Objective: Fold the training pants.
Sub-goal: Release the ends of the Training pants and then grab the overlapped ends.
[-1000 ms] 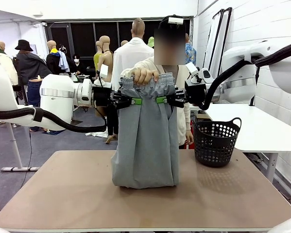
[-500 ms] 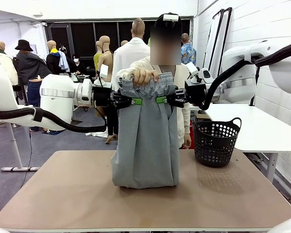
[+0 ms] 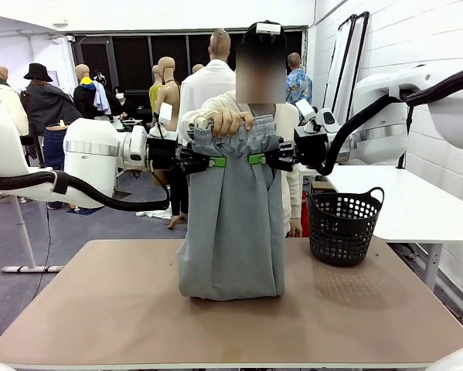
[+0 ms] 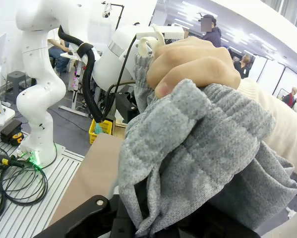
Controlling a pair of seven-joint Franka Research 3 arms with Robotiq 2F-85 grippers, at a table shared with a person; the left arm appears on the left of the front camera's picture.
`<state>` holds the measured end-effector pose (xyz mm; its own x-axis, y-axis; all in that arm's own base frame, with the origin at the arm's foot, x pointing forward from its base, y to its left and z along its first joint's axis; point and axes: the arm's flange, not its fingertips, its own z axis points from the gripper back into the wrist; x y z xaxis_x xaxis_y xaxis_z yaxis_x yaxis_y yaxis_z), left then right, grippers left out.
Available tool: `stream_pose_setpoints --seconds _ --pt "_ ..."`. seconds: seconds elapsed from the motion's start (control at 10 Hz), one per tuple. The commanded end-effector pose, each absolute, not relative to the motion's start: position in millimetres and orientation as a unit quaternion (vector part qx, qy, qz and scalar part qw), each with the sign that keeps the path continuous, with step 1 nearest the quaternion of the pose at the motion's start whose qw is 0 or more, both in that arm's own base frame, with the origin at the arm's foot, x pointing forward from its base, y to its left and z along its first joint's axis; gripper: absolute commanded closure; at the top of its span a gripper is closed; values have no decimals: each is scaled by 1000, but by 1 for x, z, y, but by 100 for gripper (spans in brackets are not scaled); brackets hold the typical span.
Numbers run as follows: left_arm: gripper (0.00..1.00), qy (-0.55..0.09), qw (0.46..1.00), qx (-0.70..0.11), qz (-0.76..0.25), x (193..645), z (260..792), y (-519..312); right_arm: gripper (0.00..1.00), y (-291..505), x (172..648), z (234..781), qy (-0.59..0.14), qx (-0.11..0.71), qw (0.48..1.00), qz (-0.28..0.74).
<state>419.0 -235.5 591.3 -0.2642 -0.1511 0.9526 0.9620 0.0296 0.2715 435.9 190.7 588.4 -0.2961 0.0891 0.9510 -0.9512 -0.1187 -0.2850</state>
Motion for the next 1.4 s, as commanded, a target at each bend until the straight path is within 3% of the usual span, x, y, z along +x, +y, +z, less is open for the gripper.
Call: stream_pose_setpoints --seconds 0.0,0.2,0.3,1.3 --pt "47 -529 481 -371 -592 418 592 -235 59 189 435 589 -507 426 429 614" --pt "7 -527 484 -371 -592 415 592 -231 20 187 435 589 -505 426 436 611" --pt "0 -527 485 -371 -591 414 591 -229 0 185 434 589 -506 426 439 609" --pt "0 -555 517 -355 -546 367 589 -174 0 131 409 589 -516 397 488 581"
